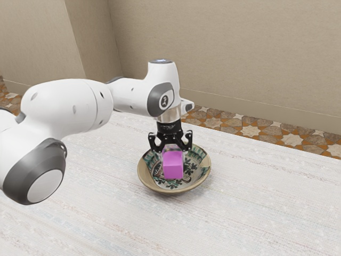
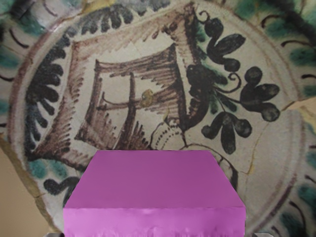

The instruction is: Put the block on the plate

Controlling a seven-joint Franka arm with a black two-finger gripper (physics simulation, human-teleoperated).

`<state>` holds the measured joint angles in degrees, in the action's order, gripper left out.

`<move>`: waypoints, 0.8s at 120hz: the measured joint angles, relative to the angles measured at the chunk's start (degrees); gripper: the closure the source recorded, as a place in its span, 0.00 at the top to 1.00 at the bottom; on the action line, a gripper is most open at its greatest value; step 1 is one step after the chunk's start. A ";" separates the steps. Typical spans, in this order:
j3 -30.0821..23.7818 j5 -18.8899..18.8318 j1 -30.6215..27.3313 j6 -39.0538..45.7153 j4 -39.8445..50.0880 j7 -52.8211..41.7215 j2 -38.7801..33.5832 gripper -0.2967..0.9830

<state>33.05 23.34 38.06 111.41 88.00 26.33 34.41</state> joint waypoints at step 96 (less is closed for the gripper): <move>0.15 -6.25 0.01 -9.60 -0.26 0.30 -15.59 0.76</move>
<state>33.20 17.10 38.07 101.81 87.74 26.63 18.82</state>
